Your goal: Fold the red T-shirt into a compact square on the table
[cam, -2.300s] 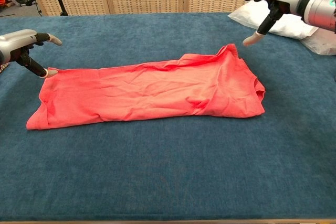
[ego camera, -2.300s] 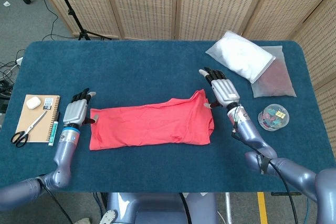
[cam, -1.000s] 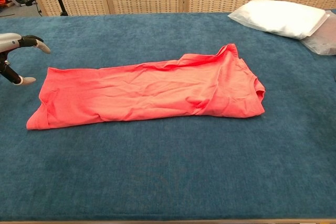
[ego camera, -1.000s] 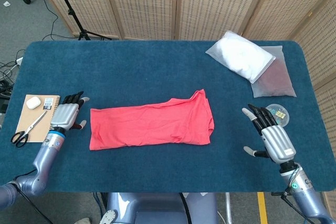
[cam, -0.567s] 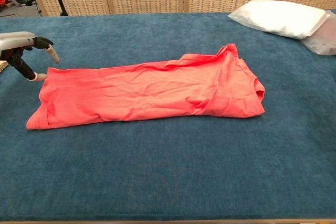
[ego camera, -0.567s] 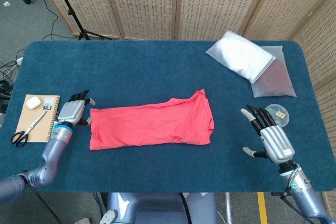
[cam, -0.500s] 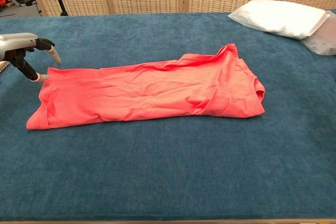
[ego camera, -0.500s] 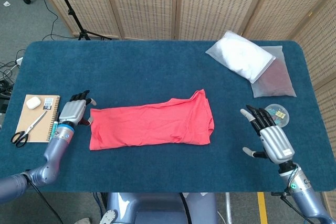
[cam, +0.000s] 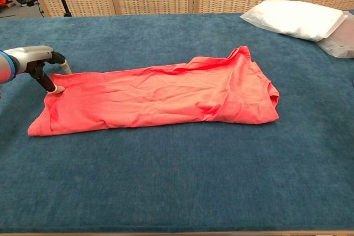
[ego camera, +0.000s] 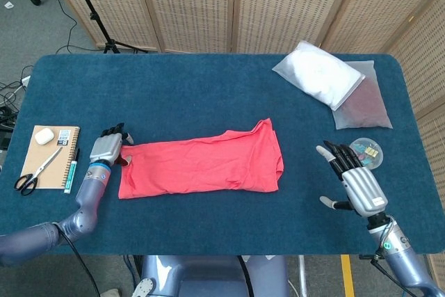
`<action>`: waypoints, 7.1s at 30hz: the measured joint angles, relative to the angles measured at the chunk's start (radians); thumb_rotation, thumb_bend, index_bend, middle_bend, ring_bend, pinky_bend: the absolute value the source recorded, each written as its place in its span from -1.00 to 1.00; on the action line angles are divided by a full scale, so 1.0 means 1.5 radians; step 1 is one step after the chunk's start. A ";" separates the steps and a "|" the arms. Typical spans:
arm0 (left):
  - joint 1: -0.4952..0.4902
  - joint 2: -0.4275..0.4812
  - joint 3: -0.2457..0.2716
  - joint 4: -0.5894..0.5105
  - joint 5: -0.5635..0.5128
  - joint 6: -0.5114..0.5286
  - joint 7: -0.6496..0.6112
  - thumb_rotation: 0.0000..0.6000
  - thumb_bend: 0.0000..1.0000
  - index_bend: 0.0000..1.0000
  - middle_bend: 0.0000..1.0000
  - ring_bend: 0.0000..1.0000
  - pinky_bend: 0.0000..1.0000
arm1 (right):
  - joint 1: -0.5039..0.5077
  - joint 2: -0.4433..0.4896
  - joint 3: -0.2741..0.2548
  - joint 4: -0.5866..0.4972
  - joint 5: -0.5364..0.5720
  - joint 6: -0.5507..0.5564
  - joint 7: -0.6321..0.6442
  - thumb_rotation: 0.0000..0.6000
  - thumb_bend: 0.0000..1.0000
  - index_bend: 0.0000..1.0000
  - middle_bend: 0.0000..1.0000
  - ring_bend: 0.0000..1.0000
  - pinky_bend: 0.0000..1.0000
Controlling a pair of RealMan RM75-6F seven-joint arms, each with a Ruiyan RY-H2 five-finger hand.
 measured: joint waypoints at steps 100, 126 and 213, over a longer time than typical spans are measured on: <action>-0.163 -0.065 -0.108 -0.060 0.023 0.055 -0.068 1.00 0.17 0.54 -1.00 -1.00 -1.00 | -0.001 0.028 0.015 0.004 0.000 -0.015 0.094 1.00 -1.00 -1.00 -1.00 -1.00 -1.00; -0.176 -0.130 -0.122 0.004 0.128 0.072 -0.128 1.00 -0.72 -1.00 -1.00 -1.00 -1.00 | -0.001 0.033 0.018 0.013 0.008 -0.020 0.116 1.00 -1.00 -1.00 -1.00 -1.00 -1.00; -0.037 -0.159 0.010 0.133 0.602 0.129 -0.380 1.00 0.06 0.32 -1.00 -1.00 -1.00 | 0.002 0.027 0.015 0.010 0.007 -0.030 0.103 1.00 -1.00 -1.00 -1.00 -1.00 -1.00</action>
